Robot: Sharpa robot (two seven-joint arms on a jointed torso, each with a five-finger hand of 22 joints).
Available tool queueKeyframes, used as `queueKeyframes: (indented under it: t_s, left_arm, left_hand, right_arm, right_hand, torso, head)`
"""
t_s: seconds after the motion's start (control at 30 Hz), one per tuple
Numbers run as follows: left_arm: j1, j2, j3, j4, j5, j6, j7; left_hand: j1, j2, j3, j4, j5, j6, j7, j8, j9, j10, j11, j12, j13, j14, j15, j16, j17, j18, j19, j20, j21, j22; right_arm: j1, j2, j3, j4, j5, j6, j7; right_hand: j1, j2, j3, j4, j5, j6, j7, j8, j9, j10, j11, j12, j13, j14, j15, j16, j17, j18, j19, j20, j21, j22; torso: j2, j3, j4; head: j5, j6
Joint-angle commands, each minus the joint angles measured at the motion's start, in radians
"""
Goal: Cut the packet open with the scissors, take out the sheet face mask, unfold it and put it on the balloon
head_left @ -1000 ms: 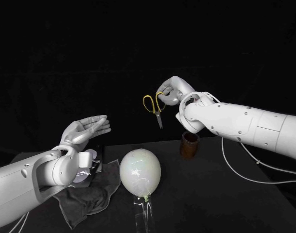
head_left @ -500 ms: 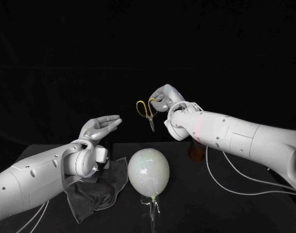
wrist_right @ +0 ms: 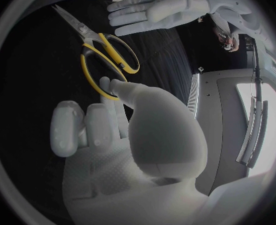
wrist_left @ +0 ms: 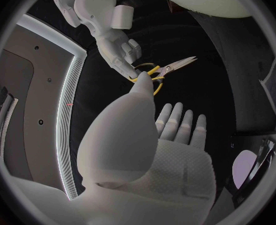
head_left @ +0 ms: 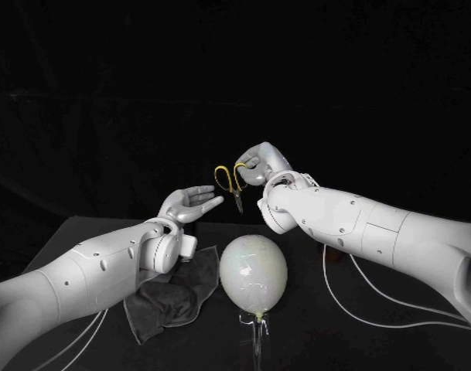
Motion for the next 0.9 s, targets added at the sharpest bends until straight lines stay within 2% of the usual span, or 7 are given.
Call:
queueKeyframes:
  t_s: [0.03, 0.17, 0.4, 0.57, 0.77, 0.87, 0.9]
  left_arm:
    - [0.005, 0.022, 0.002, -0.019, -0.021, 0.023, -0.030]
    - [0.011, 0.048, 0.002, -0.035, 0.058, 0.017, -0.076]
    - [0.021, 0.085, 0.000, -0.067, 0.101, 0.028, -0.130]
    - [0.024, 0.096, 0.000, -0.071, 0.128, 0.040, -0.156]
    - [0.026, 0.100, 0.000, -0.071, 0.156, 0.061, -0.168]
    - [0.027, 0.100, 0.000, -0.070, 0.173, 0.061, -0.156]
    - [0.027, 0.100, 0.000, -0.069, 0.177, 0.059, -0.151]
  left_hand:
    - [0.010, 0.003, -0.013, -0.001, -0.002, -0.016, 0.069, -0.001, -0.001, -0.014, 0.003, -0.003, -0.001, -0.005, 0.005, -0.002, -0.002, 0.025, -0.006, -0.002, -0.004, 0.000]
    - [-0.017, -0.006, -0.053, 0.005, -0.002, -0.059, 0.085, -0.013, -0.008, -0.039, 0.014, -0.007, -0.003, -0.006, 0.012, -0.002, -0.005, 0.045, -0.002, 0.005, -0.005, 0.001]
    - [-0.022, -0.008, -0.072, 0.006, -0.002, -0.064, 0.089, -0.010, -0.007, -0.030, 0.017, -0.002, 0.000, -0.009, 0.011, -0.002, -0.008, 0.050, -0.005, 0.008, -0.006, 0.001]
    - [-0.015, 0.022, -0.069, 0.003, -0.002, -0.029, 0.091, 0.015, 0.008, 0.018, 0.018, 0.012, 0.005, 0.035, 0.008, 0.008, 0.003, 0.063, 0.117, 0.013, 0.034, 0.020]
    - [-0.004, 0.051, -0.068, -0.001, -0.003, 0.027, 0.087, 0.054, 0.028, 0.087, 0.014, 0.031, 0.011, 0.076, 0.004, 0.016, 0.012, 0.062, 0.125, 0.011, 0.035, 0.018]
    - [0.007, 0.071, -0.074, -0.005, -0.004, 0.095, 0.071, 0.097, 0.051, 0.135, 0.002, 0.045, 0.012, 0.116, -0.009, 0.025, 0.021, 0.071, 0.143, 0.009, 0.040, 0.019]
    - [0.007, 0.101, -0.066, -0.003, -0.002, 0.137, 0.063, 0.121, 0.063, 0.152, -0.005, 0.052, 0.013, 0.133, -0.012, 0.029, 0.025, 0.074, 0.158, 0.009, 0.044, 0.020]
  right_arm:
    - [0.000, 0.011, 0.001, -0.001, 0.009, -0.011, 0.022]
    - [-0.001, 0.020, 0.002, 0.002, 0.008, -0.012, 0.024]
    - [-0.001, 0.026, 0.005, 0.008, 0.006, -0.014, 0.027]
    - [-0.001, 0.025, 0.007, 0.015, 0.003, -0.014, 0.028]
    - [0.001, 0.024, 0.011, 0.024, -0.002, -0.012, 0.027]
    - [0.001, 0.023, 0.011, 0.029, -0.004, -0.010, 0.026]
    - [0.002, 0.023, 0.012, 0.029, -0.004, -0.009, 0.026]
  right_hand:
    - [-0.001, 0.003, 0.008, 0.000, 0.003, -0.007, 0.003, 0.004, 0.000, 0.034, -0.027, -0.005, 0.002, 0.019, -0.004, 0.005, 0.001, 0.005, -0.006, -0.001, -0.004, 0.002]
    - [-0.001, 0.004, 0.009, -0.001, 0.004, -0.008, 0.003, 0.004, 0.001, 0.034, -0.027, -0.005, 0.002, 0.019, -0.004, 0.005, 0.001, 0.005, -0.005, -0.001, -0.004, 0.002]
    - [-0.002, 0.004, 0.010, -0.003, 0.005, -0.009, 0.003, 0.005, 0.002, 0.034, -0.027, -0.006, 0.002, 0.019, -0.004, 0.006, 0.002, 0.005, -0.005, -0.001, -0.004, 0.003]
    - [-0.002, 0.005, 0.011, -0.004, 0.005, -0.010, 0.003, 0.006, 0.003, 0.034, -0.027, -0.006, 0.002, 0.019, -0.004, 0.007, 0.003, 0.004, -0.005, -0.001, -0.003, 0.004]
    - [-0.002, 0.005, 0.012, -0.004, 0.005, -0.010, 0.003, 0.007, 0.004, 0.034, -0.027, -0.006, 0.003, 0.019, -0.003, 0.007, 0.003, 0.004, -0.005, -0.001, -0.003, 0.004]
    - [-0.002, 0.005, 0.012, -0.004, 0.005, -0.010, 0.003, 0.007, 0.004, 0.034, -0.027, -0.006, 0.003, 0.019, -0.003, 0.007, 0.003, 0.004, -0.005, -0.001, -0.003, 0.004]
    - [-0.002, 0.005, 0.012, -0.004, 0.005, -0.010, 0.003, 0.007, 0.004, 0.034, -0.027, -0.006, 0.003, 0.019, -0.003, 0.007, 0.003, 0.004, -0.005, -0.001, -0.003, 0.004]
  torso:
    - [0.009, -0.0007, 0.0027]
    - [0.015, -0.0019, 0.0046]
    - [0.019, -0.0021, 0.0039]
    - [0.020, -0.0037, 0.0045]
    - [0.020, -0.0033, 0.0076]
    - [0.019, -0.0032, 0.0062]
    - [0.019, -0.0032, 0.0062]
  head:
    - [0.006, 0.003]
    - [0.004, 0.006]
    - [0.014, 0.003]
    - [0.019, 0.003]
    - [0.021, -0.002]
    - [0.021, -0.004]
    - [0.021, -0.004]
